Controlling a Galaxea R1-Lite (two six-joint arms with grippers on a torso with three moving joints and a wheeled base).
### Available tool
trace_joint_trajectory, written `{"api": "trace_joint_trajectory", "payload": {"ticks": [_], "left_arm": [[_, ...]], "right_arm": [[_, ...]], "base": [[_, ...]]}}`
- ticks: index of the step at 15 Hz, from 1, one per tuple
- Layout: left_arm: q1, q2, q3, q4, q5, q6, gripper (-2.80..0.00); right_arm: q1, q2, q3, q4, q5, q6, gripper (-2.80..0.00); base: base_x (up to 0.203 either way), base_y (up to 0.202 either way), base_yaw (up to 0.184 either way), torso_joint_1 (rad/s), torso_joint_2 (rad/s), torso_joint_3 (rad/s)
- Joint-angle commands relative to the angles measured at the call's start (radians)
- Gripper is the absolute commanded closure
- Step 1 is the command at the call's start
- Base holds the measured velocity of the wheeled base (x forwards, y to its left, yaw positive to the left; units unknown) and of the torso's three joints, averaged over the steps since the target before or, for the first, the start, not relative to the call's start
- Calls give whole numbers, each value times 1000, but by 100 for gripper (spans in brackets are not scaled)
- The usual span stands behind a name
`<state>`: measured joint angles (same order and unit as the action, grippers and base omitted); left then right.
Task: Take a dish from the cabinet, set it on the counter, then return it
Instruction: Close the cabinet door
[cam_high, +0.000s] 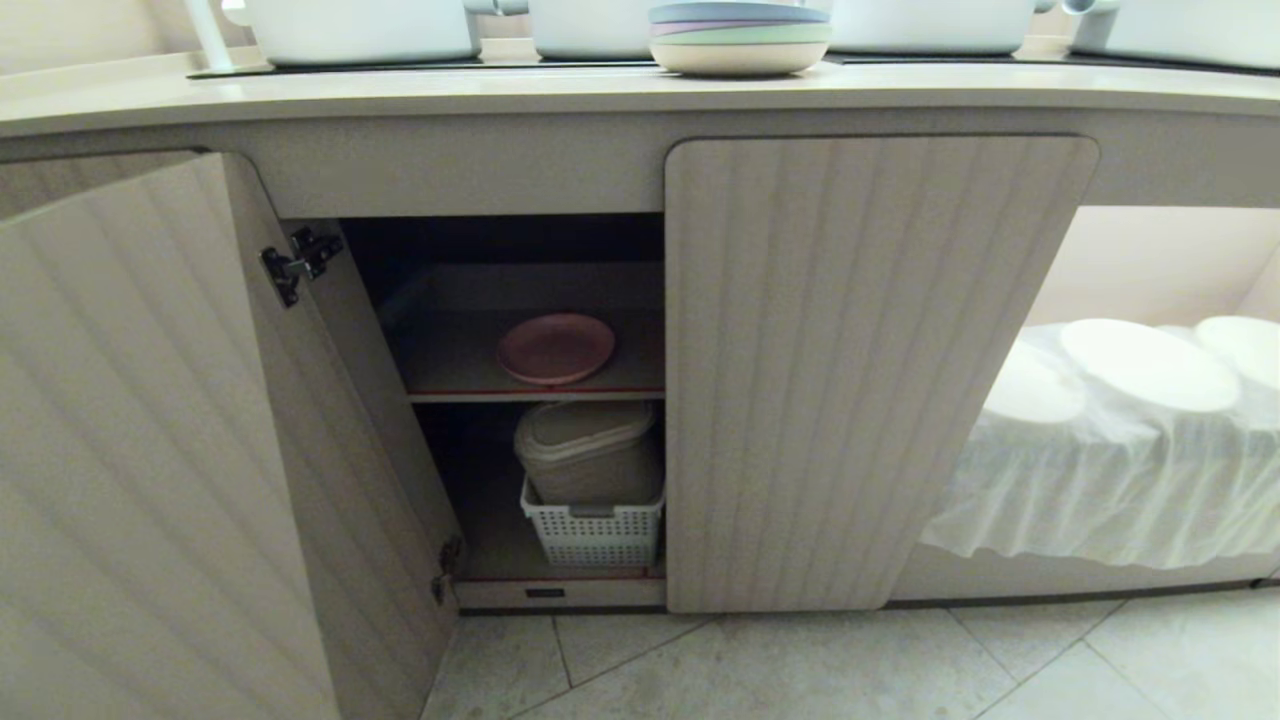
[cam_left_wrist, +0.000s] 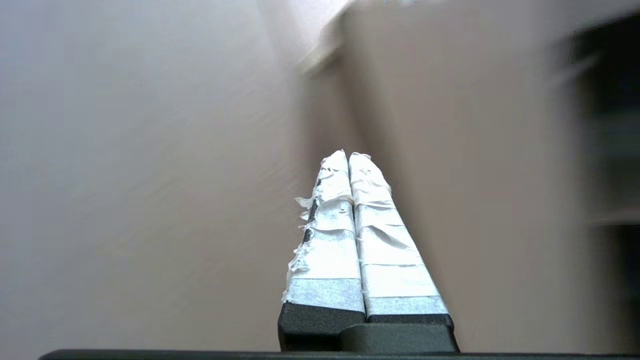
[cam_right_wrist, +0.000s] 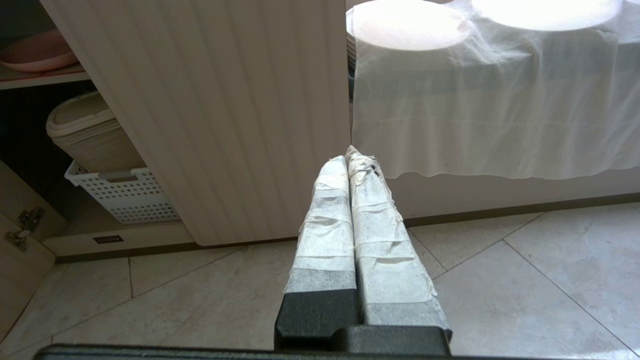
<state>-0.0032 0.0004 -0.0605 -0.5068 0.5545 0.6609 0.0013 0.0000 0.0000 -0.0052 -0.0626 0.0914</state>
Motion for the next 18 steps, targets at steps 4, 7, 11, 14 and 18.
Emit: {"api": "trace_joint_trajectory", "payload": {"ticks": [4,7,11,14,18], "left_arm": [[0,0,-62,138,247,27,0],[0,0,-90,293,338,-21,0],[0,0,-94,379,341,-33,0],[2,5,-131,427,340,-33,0],[1,18,-172,439,338,-43,0]], "right_arm": [[0,0,0,-1,0,1,0],[0,0,0,-1,0,1,0],[0,0,0,-1,0,1,0],[0,0,0,-1,0,1,0],[0,0,0,-1,0,0,0]], "base": [[0,0,0,0,0,0],[0,0,0,0,0,0],[0,0,0,0,0,0],[0,0,0,0,0,0],[0,0,0,0,0,0]]}}
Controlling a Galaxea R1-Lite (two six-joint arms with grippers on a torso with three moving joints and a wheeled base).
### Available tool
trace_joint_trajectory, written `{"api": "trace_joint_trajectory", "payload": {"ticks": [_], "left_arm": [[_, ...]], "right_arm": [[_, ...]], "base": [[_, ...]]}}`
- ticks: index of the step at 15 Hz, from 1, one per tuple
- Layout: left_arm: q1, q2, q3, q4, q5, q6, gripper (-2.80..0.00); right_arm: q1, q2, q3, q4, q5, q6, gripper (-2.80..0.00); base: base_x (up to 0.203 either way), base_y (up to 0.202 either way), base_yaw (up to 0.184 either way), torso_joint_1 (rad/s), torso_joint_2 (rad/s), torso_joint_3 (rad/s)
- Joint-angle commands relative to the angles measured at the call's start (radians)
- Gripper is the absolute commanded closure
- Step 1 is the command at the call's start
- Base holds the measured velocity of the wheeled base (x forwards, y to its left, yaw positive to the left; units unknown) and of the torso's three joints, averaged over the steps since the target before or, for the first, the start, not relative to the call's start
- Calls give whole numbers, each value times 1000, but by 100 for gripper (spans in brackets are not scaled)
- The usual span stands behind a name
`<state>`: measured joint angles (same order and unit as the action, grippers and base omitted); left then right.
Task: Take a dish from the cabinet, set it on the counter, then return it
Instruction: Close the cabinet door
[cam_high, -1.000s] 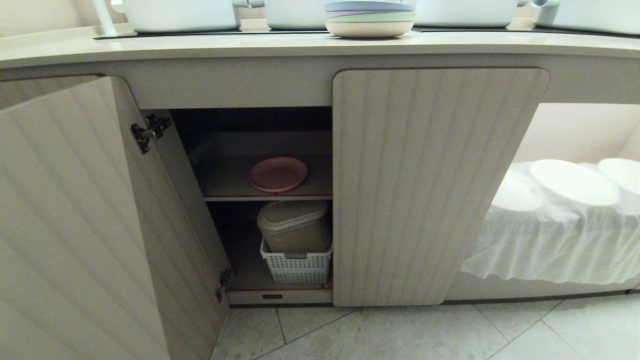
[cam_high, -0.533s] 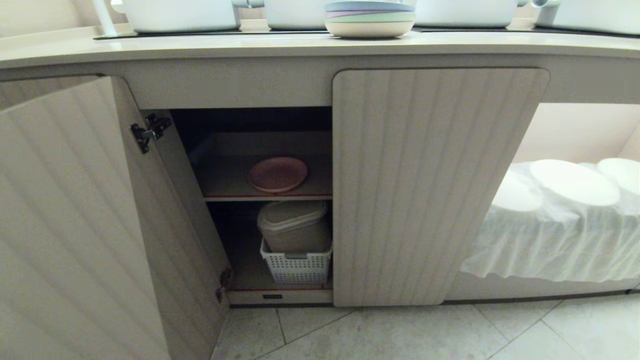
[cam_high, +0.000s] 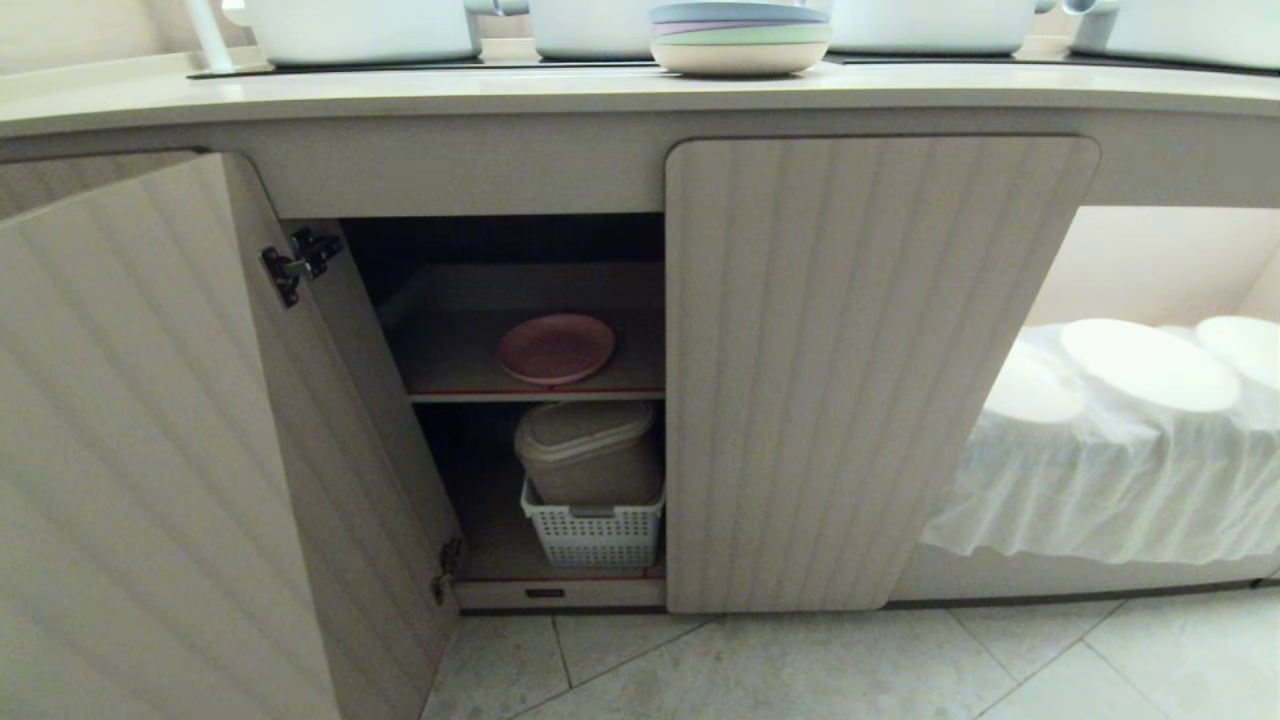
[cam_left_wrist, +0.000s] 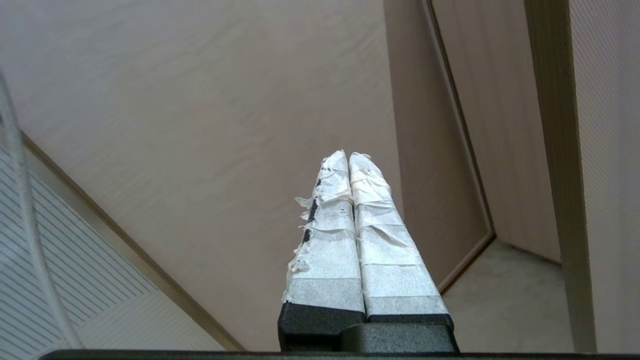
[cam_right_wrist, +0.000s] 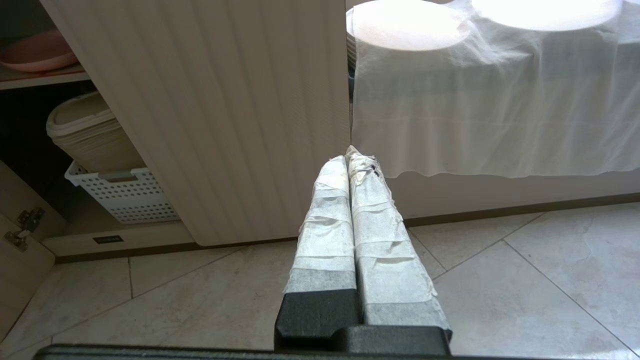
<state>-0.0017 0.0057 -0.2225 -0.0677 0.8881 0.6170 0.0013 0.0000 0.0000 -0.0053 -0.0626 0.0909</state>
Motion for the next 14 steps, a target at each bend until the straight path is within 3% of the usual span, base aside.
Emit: {"api": "trace_joint_trajectory", "payload": {"ticks": [1,8,14], "left_arm": [[0,25,-19,9,5,-10,0],[-3,155,-101,23,52,-41,0],[-18,218,-172,72,53,-94,0]], "right_arm": [[0,0,0,-1,0,1,0],[0,0,0,-1,0,1,0],[0,0,0,-1,0,1,0]], "base": [[0,0,0,0,0,0],[0,0,0,0,0,0],[0,0,0,0,0,0]]}}
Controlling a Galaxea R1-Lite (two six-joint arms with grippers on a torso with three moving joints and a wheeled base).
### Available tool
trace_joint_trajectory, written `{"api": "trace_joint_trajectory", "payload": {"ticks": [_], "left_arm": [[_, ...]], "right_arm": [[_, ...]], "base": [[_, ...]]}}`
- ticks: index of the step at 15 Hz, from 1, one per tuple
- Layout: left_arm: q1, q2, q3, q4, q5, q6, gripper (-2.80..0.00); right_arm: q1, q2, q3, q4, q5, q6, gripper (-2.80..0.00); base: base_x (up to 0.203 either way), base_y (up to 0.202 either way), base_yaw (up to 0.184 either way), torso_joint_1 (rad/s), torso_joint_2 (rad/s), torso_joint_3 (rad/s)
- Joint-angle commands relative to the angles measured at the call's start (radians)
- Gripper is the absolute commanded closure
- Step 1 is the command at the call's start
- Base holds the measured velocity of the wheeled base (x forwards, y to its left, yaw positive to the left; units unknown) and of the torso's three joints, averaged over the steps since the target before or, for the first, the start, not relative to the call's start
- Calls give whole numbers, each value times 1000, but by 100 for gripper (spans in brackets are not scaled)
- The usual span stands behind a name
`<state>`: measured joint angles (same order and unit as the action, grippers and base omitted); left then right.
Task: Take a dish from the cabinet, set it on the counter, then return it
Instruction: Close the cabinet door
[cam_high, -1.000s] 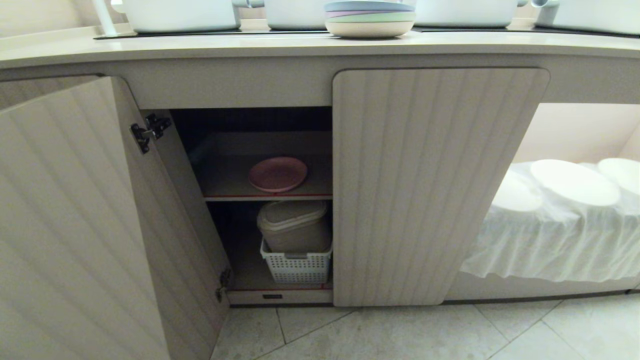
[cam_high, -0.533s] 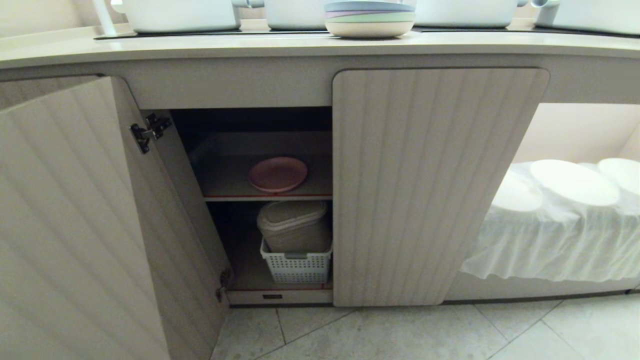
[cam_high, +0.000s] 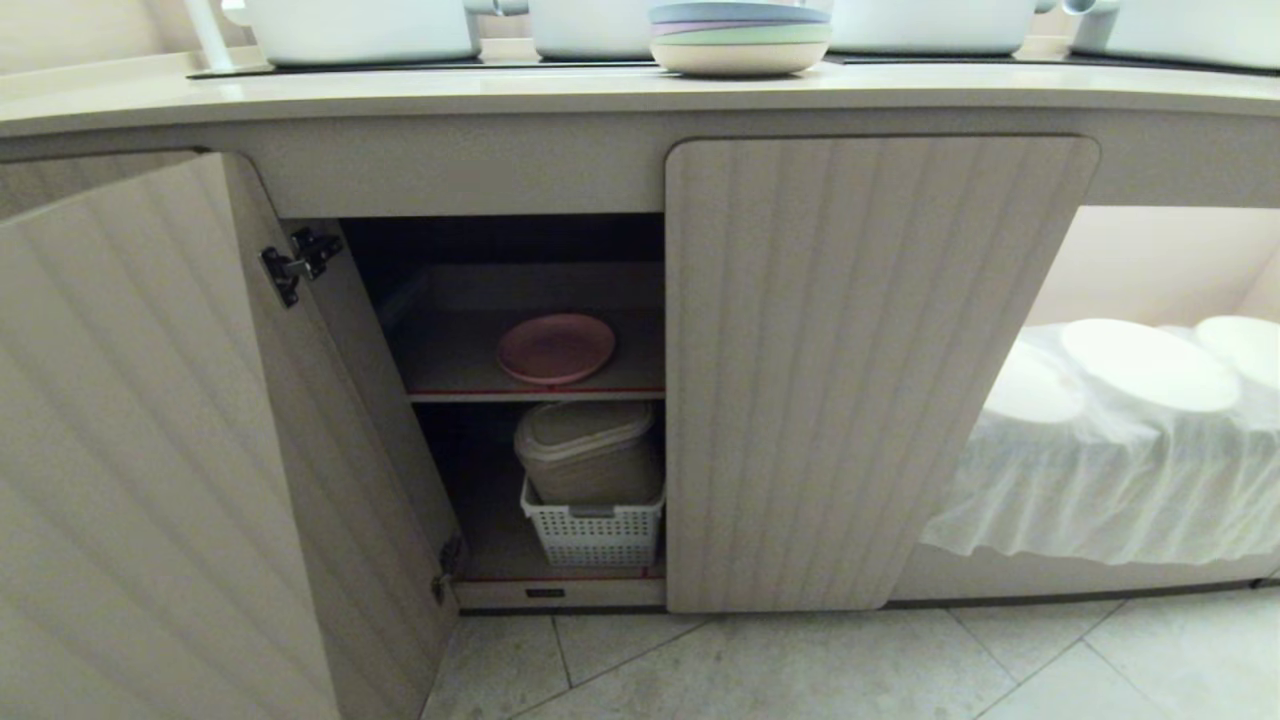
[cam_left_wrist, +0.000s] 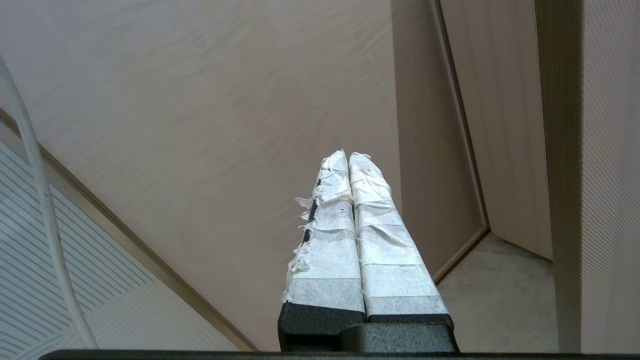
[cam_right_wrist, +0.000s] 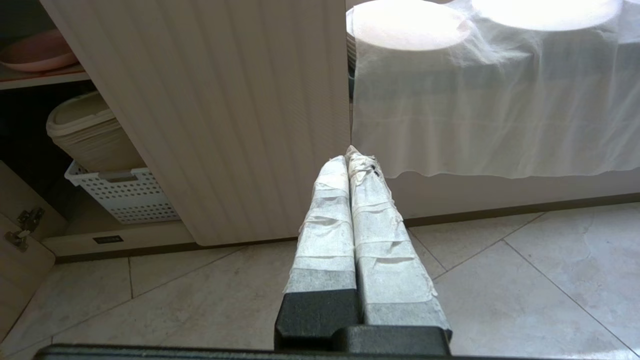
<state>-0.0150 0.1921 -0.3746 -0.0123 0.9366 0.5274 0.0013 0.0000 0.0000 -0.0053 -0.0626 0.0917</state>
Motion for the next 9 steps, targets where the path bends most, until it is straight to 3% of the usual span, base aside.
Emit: {"api": "trace_joint_trajectory", "payload": {"ticks": [1,9], "left_arm": [[-12,50,-32,41,6,-34,0],[-34,82,-68,58,17,-64,0]], "right_arm": [[0,0,0,-1,0,0,0],[0,0,0,-1,0,0,0]], "base": [[0,0,0,0,0,0],[0,0,0,0,0,0]]}}
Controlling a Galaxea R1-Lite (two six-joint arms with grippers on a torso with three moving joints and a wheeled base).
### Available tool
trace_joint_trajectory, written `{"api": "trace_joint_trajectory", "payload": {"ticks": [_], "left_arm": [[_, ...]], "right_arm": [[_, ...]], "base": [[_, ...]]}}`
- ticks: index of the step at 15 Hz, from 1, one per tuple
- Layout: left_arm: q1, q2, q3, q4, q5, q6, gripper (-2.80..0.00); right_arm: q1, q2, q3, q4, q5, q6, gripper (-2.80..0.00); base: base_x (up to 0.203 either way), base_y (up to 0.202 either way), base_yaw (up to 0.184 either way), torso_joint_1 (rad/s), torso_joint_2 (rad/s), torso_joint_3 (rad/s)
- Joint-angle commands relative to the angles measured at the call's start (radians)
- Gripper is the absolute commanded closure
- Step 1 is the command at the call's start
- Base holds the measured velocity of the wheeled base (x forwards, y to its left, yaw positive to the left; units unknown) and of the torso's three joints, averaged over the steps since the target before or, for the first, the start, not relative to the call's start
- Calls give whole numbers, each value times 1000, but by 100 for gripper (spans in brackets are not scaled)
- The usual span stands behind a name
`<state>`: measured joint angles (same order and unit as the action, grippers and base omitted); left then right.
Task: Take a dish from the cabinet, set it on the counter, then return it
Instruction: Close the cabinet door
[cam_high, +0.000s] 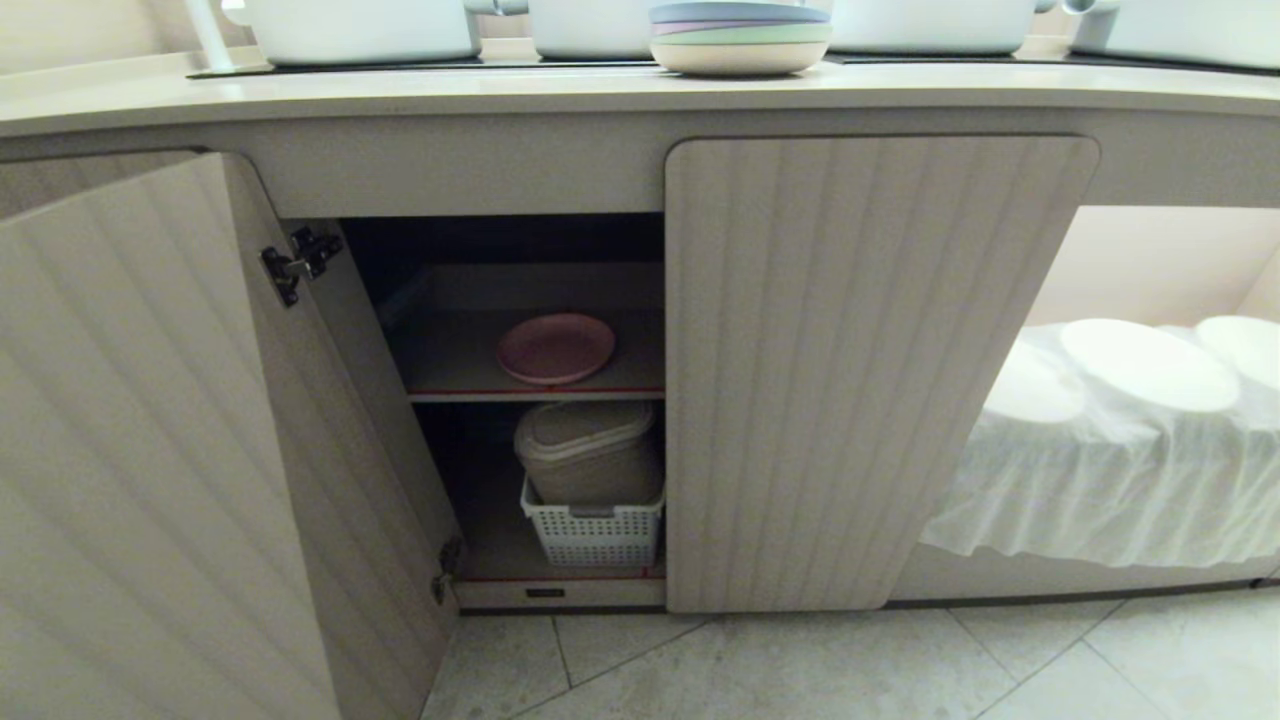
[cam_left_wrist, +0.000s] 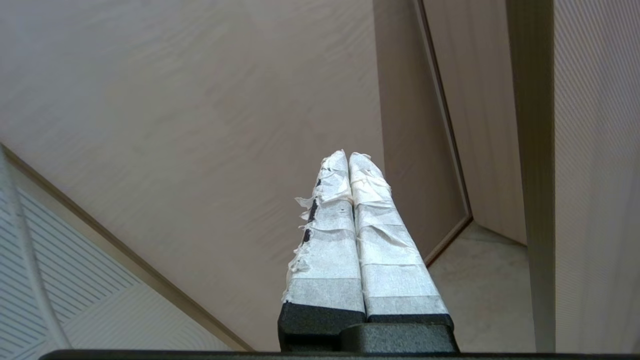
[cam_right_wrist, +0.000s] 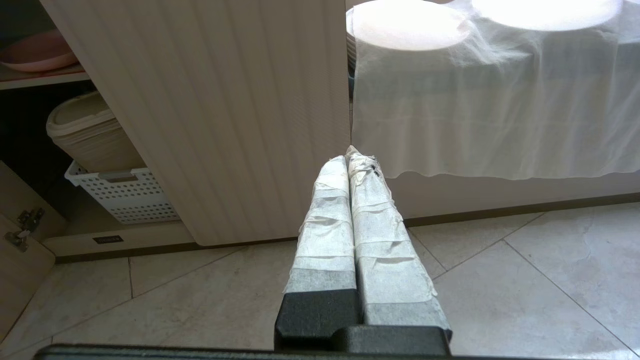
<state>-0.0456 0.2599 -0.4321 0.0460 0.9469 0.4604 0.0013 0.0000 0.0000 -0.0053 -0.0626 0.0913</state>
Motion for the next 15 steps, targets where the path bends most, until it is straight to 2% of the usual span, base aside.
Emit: {"api": "trace_joint_trajectory", "payload": {"ticks": [1,3,5,7,9,10,12,14,15], "left_arm": [[-5,15,-13,0,12,3,0],[0,10,-19,1,11,9,0],[54,-2,-21,23,-7,11,0],[99,-8,-42,38,-98,-3,0],[155,7,-54,47,-135,-33,0],[185,9,-64,61,-200,-62,0],[241,11,-74,72,-264,-96,0],[255,31,-94,74,-336,-165,0],[254,53,-108,75,-339,-187,0]], "right_arm": [[0,0,0,-1,0,1,0],[0,0,0,-1,0,1,0],[0,0,0,-1,0,1,0],[0,0,0,-1,0,1,0],[0,0,0,-1,0,1,0],[0,0,0,-1,0,1,0],[0,0,0,-1,0,1,0],[0,0,0,-1,0,1,0],[0,0,0,-1,0,1,0]], "base": [[0,0,0,0,0,0],[0,0,0,0,0,0],[0,0,0,0,0,0],[0,0,0,0,0,0],[0,0,0,0,0,0],[0,0,0,0,0,0],[0,0,0,0,0,0],[0,0,0,0,0,0],[0,0,0,0,0,0]]}}
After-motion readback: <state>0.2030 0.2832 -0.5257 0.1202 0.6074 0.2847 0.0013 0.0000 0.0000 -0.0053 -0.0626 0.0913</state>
